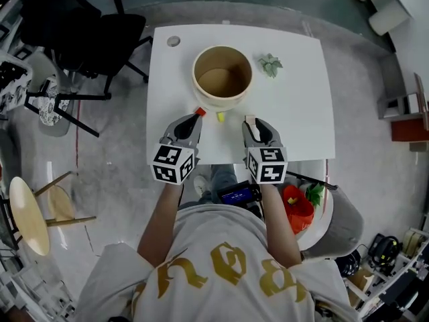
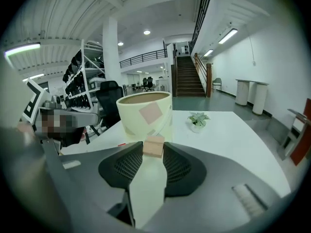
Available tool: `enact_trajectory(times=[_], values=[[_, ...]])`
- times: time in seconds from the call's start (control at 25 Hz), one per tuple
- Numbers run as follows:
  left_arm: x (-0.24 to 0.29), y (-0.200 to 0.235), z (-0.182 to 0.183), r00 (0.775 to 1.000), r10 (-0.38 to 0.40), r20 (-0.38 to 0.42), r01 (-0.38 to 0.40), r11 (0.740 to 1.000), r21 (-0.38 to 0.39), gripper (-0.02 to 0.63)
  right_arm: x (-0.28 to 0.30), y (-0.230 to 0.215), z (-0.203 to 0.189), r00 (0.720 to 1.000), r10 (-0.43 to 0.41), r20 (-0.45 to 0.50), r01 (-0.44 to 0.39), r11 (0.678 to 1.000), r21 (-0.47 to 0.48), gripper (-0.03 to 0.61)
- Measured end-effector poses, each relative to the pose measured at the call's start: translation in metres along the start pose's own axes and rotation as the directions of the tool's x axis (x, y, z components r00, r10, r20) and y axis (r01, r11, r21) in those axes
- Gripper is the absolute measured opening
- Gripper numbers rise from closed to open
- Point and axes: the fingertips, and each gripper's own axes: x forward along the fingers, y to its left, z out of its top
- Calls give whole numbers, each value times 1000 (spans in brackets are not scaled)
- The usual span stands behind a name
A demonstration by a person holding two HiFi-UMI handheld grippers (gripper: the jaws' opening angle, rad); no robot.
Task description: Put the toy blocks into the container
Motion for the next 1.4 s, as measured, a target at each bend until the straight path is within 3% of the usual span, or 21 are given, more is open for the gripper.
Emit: enact_trajectory(times=[0.24, 0.72, 1.4], values=[[-9, -5, 20, 999, -24, 42, 25, 999, -20, 2, -12, 12, 22, 996, 58, 61, -61, 997, 47, 158], [-14, 2, 53, 996, -6, 93, 4, 1000, 18, 2, -23, 14, 64, 982, 65, 175, -77, 995, 62, 158], [19, 31, 76, 992, 41, 122, -37, 999, -33, 0, 9, 12, 116, 970, 126, 207, -132, 991, 12, 156]])
